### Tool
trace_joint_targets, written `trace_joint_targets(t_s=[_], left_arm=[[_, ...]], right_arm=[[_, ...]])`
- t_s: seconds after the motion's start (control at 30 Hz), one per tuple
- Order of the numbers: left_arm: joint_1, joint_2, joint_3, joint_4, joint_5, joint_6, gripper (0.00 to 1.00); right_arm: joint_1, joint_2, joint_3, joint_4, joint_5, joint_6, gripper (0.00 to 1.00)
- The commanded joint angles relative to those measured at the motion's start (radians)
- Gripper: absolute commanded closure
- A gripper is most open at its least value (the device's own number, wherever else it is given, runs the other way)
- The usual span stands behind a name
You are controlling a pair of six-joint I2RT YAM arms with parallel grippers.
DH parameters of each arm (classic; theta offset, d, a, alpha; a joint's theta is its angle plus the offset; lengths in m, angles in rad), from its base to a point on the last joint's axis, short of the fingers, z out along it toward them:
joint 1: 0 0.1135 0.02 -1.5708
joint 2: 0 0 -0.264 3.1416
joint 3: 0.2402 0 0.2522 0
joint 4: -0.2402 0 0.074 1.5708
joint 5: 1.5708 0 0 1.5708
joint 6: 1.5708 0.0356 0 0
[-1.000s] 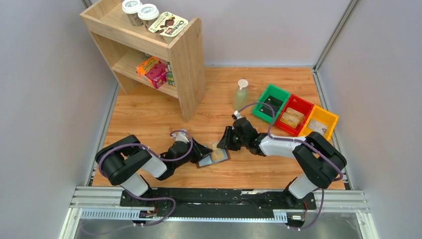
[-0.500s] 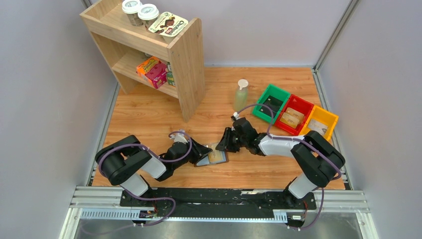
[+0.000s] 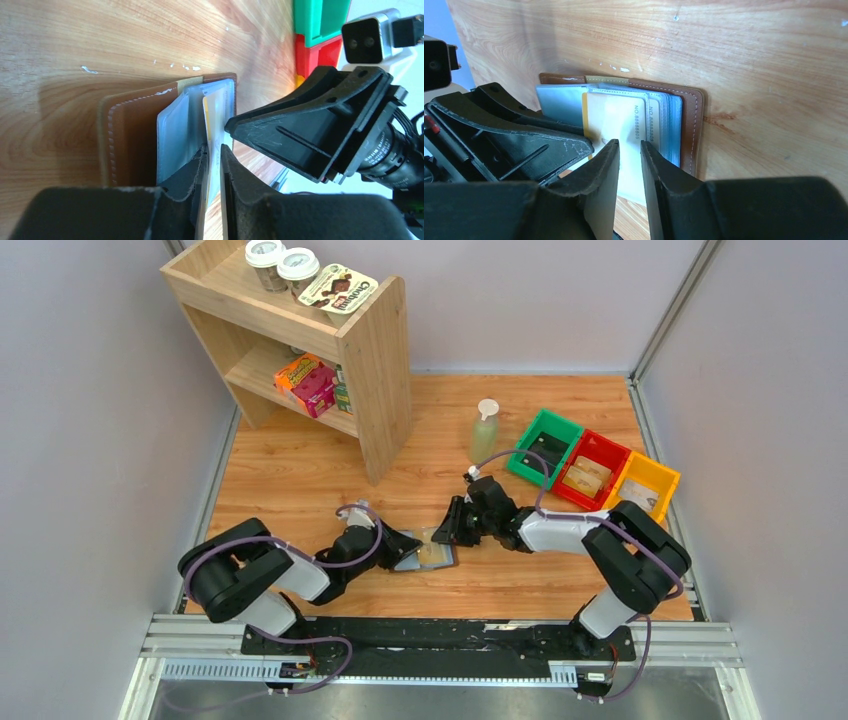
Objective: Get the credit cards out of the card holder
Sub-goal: Remove the credit card from the card holder.
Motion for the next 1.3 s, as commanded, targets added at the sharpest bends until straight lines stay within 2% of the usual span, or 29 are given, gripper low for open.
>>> trace_joint_targets(t_s=[0.0, 0.13, 0.4, 0.6, 0.73, 0.87, 1.0, 1.27], left_arm=[[-0.009, -0.09, -0.01, 0.035, -0.02, 0.027, 0.82], [-0.009, -0.128, -0.021, 0.035, -0.026, 0.044, 0.86], [-0.009, -0.194, -0.065, 0.029, -0.042, 0.04, 0.87], [-0.009, -0.275, -0.085, -0.051, -0.055, 0.038, 0.88], [-0.009, -0.367, -0.09, -0.186, -0.077, 0.05, 0.91], [-0.009, -0.534, -0.088, -0.452, -0.112, 0.07, 1.0], [-0.009, -0.694, -0.091, -0.658, -0.144, 0.081, 1.0], [-0.009, -0.93, -0.1, -0.862, -0.181, 0.102, 1.0]], right_arm=[[0.012, 0.068, -0.045, -0.159, 0.019, -0.019, 0.69], [0.012, 0.077, -0.042, -0.162, 0.021, -0.017, 0.69], [0.012, 0.106, -0.032, -0.169, 0.022, -0.017, 0.69], [0.011, 0.113, -0.03, -0.172, 0.025, -0.019, 0.69], [0.011, 0.113, -0.026, -0.174, 0.025, -0.019, 0.69], [0.011, 0.1, -0.029, -0.168, 0.021, -0.02, 0.69], [0.011, 0.076, -0.032, -0.153, 0.021, -0.022, 0.69], [0.012, -0.018, -0.035, -0.136, 0.033, -0.032, 0.68]])
